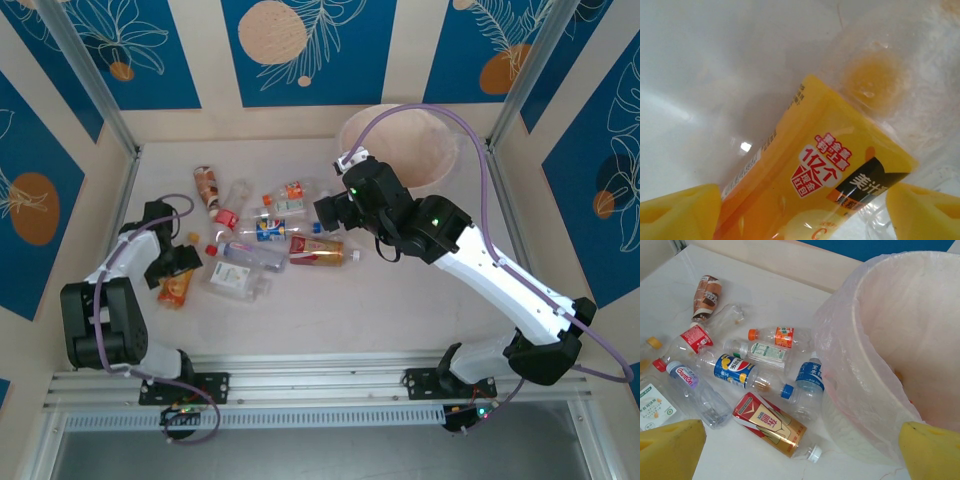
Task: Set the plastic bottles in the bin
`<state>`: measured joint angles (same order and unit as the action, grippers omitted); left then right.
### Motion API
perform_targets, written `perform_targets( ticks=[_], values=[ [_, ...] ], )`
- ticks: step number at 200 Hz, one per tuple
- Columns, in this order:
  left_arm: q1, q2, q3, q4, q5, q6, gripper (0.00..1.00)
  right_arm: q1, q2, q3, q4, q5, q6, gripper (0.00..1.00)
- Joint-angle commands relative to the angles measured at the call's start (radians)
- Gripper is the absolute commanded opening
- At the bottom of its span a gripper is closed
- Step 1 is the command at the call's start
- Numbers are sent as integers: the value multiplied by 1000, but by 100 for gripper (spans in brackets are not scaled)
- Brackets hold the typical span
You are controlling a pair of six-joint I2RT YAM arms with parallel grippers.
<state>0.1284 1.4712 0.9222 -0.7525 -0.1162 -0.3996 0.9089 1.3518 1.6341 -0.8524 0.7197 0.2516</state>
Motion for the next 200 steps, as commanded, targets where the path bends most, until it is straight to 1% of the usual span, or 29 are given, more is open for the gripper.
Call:
perform_targets(
  ticks=[1, 14, 51, 78, 126, 152, 176, 187, 200],
  values=[
    [26, 20, -10, 47, -7, -41, 82, 1, -12, -6, 18, 24, 18, 99],
    [31, 30, -14, 64, -1, -52, 82, 0, -10, -6, 17, 24, 19, 99],
    [45, 70, -22, 114, 36, -71, 74, 0, -10, -9, 10, 30, 21, 99],
    [55, 97, -20, 142, 44, -84, 71, -2, -14, -20, 13, 30, 25, 99],
    [79, 133, -22, 180, 34, -105, 56, -11, 6, -22, 24, 12, 28, 99],
    [79, 104, -13, 178, 19, -102, 48, -12, 15, -13, 16, 16, 32, 99],
    [80, 45, -7, 180, -1, -97, 44, -14, 12, -19, 16, 19, 43, 99],
    [79, 24, 0, 181, -11, -92, 41, -15, 10, -22, 19, 20, 49, 99],
    [79, 1, 5, 182, -6, -84, 38, -16, 8, -25, 22, 19, 54, 99]
  ],
)
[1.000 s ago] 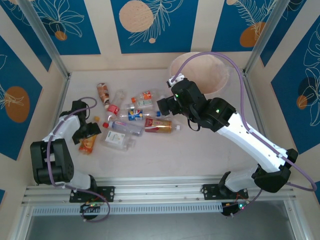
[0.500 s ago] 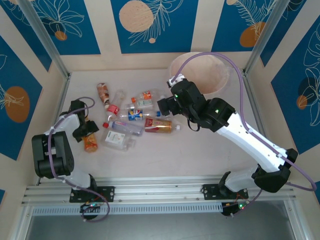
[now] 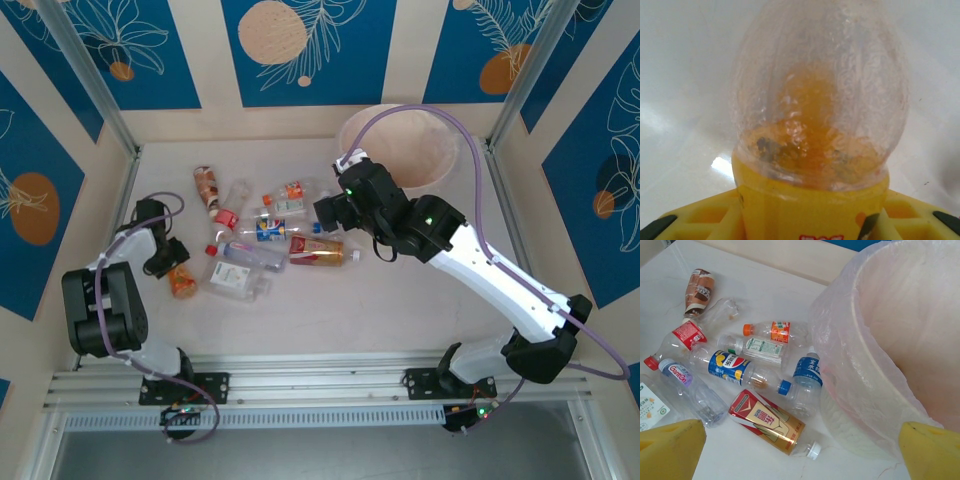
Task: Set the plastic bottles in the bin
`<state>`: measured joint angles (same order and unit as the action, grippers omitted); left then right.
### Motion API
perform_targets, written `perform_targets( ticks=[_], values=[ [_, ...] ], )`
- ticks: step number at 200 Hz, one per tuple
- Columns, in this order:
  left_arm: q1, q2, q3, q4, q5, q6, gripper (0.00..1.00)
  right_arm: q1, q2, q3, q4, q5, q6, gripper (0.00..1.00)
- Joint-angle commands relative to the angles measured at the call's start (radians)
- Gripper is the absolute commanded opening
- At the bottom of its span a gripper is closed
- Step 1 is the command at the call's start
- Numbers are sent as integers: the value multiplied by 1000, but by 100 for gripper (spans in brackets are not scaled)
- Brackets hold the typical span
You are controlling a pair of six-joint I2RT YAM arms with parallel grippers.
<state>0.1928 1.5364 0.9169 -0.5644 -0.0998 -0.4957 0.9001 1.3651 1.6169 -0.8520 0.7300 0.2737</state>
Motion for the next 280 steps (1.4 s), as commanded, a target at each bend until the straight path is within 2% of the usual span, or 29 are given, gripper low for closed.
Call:
perform_targets(
  ticks=[1, 68, 98, 130, 163, 221, 250, 280],
  values=[
    [14, -65, 11, -6, -22, 12, 38, -8, -6, -9, 22, 9, 31, 99],
    [6, -239, 48, -26, 98, 38, 35, -21, -4, -30, 50, -18, 48, 99],
    [-40, -346, 78, -11, 155, 46, 35, -33, -3, -30, 69, -45, 55, 99],
    [-138, -417, 113, 22, 174, 46, 35, -52, -12, -29, 83, -85, 75, 99],
    [-277, -436, 155, 93, 178, 45, 35, -87, -23, -21, 114, -196, 87, 99],
    [-482, -367, 256, 209, 200, 86, 35, -161, -18, 38, 144, -388, 102, 99],
    [-559, -343, 277, 310, 251, 139, 35, -199, -24, 68, 166, -485, 113, 100],
    [-640, -309, 309, 387, 328, 212, 35, -241, -18, 89, 203, -598, 136, 95]
  ],
)
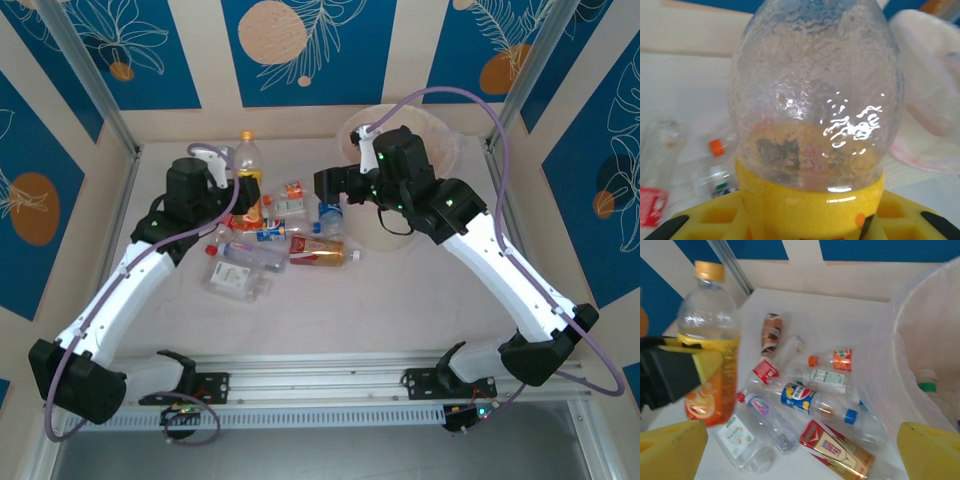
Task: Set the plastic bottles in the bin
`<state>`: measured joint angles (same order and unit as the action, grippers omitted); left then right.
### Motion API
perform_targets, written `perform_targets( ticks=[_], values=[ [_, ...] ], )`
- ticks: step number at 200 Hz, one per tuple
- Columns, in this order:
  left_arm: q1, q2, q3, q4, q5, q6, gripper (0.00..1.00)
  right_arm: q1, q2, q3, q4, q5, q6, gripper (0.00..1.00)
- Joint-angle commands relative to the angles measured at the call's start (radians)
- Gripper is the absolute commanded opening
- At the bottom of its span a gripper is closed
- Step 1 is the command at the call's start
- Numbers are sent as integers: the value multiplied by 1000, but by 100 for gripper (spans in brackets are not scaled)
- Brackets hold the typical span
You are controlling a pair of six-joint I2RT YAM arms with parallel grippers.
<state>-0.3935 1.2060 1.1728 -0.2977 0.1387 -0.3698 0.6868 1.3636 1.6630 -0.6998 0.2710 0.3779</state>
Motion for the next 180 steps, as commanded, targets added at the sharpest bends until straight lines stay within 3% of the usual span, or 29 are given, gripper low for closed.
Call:
perform_targets(
  ticks=[1, 78, 113, 134, 180],
  values=[
    [-56, 22, 53, 123, 91, 88, 35, -28, -16, 43, 53, -142, 32, 95],
    [-188, 76, 92, 201, 242, 236, 35, -76, 94, 175, 125, -306, 60, 92],
    [-206, 70, 86, 229, 281, 247, 35, -84, 160, 235, 114, -294, 79, 89],
    [-212, 74, 95, 226, 283, 250, 35, -87, 194, 263, 102, -300, 82, 82],
    [-214, 89, 112, 234, 267, 231, 35, -89, 212, 255, 117, -315, 88, 55]
  ],
)
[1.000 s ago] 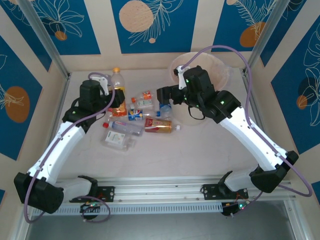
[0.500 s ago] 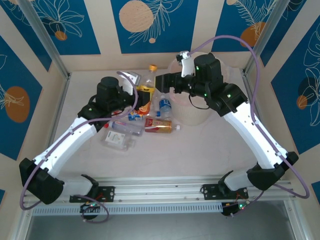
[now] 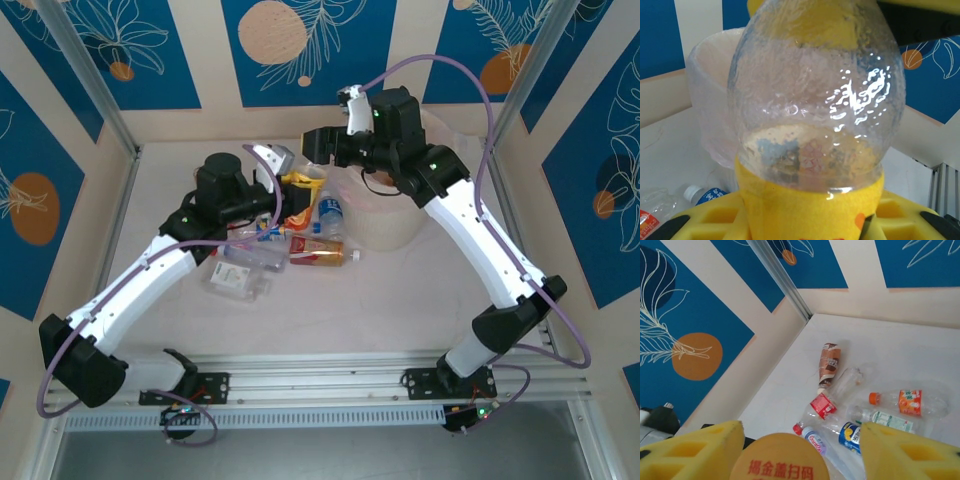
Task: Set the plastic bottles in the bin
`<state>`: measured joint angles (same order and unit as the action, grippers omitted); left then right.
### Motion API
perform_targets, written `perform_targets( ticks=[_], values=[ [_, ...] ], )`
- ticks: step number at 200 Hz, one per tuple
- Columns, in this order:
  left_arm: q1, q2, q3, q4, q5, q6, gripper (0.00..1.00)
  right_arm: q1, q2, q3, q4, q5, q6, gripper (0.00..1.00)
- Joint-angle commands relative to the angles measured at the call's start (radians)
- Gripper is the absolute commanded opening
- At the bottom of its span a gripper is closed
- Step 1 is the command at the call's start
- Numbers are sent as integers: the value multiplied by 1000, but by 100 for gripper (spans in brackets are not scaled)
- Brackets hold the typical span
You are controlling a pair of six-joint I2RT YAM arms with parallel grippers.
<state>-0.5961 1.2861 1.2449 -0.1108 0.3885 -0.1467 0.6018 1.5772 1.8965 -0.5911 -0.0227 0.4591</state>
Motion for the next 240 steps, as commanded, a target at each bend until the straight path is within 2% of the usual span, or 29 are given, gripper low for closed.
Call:
perform_targets(
  ticks=[1, 25, 40, 57, 72, 80, 97, 142, 182, 215, 240],
  values=[
    [-11, 9, 40, 49, 17, 7, 35, -4, -2, 21, 9, -21, 7, 54],
    [-11, 12, 45, 48, 22, 6, 36, -4, -5, 14, 10, -7, 4, 36],
    [-11, 9, 43, 48, 23, 7, 43, -4, -7, 15, 10, 7, 0, 23],
    [-11, 3, 39, 47, 16, 7, 58, -5, -6, 24, 7, 27, -11, 11],
    [-11, -9, 33, 45, 7, 9, 66, -5, -8, 40, -1, 57, -25, 0],
    [-11, -16, 31, 43, 2, 9, 74, -7, -8, 52, -6, 71, -37, 0],
    [-11, -44, 18, 40, -22, 10, 99, -7, -9, 99, -23, 107, -69, 0],
    [-11, -167, -61, 26, -174, 2, 99, 0, -39, 209, -19, 280, -192, 0],
    [-10, -255, -124, -13, -338, -10, 99, 18, -55, 256, 97, 544, -366, 0],
    [-9, -274, -138, -51, -432, -22, 99, 13, -3, 267, 225, 769, -546, 0],
    [-7, -268, -129, -99, -531, -52, 100, -15, 68, 313, 176, 828, -549, 0]
  ],
)
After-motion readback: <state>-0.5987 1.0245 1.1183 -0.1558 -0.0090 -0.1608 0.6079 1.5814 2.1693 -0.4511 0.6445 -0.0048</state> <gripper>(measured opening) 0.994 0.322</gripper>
